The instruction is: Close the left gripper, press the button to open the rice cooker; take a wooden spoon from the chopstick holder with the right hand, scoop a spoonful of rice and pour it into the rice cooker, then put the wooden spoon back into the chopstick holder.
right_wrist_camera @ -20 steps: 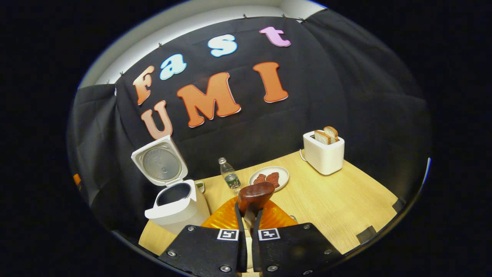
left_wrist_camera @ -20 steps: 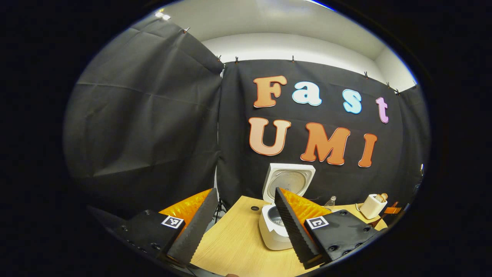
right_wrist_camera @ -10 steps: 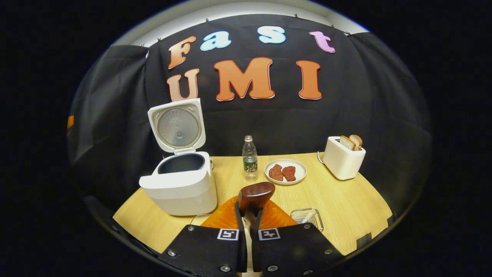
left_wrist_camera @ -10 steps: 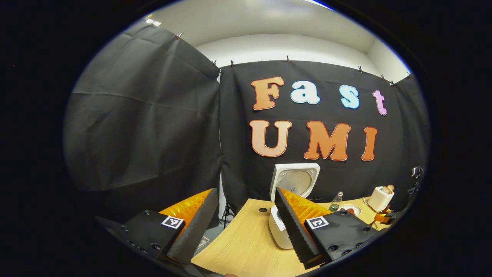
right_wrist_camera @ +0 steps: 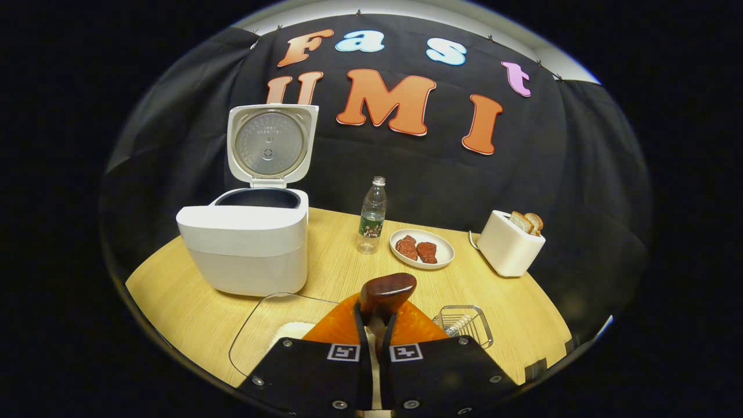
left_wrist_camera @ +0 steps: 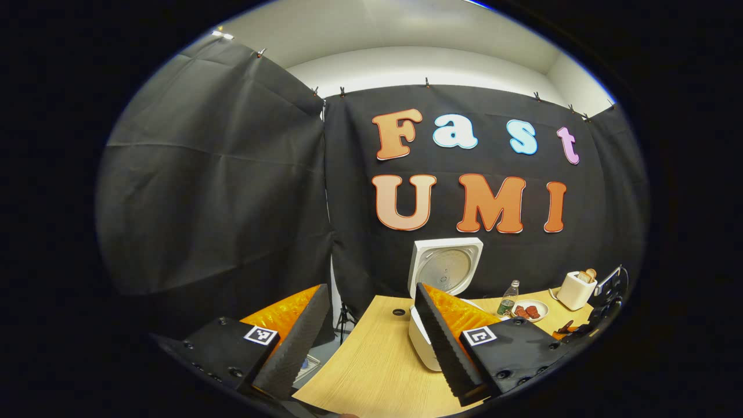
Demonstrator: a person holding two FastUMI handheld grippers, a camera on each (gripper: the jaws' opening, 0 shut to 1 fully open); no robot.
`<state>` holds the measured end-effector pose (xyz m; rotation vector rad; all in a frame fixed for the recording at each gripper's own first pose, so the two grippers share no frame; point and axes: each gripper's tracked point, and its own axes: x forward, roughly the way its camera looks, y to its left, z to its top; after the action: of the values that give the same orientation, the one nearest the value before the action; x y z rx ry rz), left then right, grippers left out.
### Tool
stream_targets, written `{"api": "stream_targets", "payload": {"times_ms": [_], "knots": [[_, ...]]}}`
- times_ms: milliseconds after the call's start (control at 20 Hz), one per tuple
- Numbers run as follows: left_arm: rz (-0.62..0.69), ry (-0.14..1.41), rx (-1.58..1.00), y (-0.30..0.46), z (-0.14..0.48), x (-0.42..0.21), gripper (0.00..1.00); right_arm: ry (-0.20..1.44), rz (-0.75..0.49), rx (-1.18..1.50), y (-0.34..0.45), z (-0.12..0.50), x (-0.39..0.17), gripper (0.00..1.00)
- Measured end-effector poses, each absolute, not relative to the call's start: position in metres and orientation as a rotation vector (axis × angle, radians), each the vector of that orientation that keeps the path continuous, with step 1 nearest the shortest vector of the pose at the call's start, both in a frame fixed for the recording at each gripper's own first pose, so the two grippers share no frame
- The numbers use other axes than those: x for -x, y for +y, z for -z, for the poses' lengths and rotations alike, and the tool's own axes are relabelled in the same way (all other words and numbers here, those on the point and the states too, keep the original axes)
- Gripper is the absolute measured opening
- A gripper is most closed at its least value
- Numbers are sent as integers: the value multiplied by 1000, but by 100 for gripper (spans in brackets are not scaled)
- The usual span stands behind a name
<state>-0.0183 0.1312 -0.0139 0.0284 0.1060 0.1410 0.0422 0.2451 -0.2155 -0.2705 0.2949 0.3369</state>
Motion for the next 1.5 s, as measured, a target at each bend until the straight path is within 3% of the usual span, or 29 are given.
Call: {"api": "stream_targets", "payload": {"times_ms": [650,1050,1500], "knots": [[-151,156,-10,146,36,14,100,513,-381,-317,275,247,-37,5],[-131,166,9,139,41,8,100,660,-282,-732,263,264,-38,4],[-123,150,11,132,34,6,100,759,-253,-1055,250,266,-32,4]]}}
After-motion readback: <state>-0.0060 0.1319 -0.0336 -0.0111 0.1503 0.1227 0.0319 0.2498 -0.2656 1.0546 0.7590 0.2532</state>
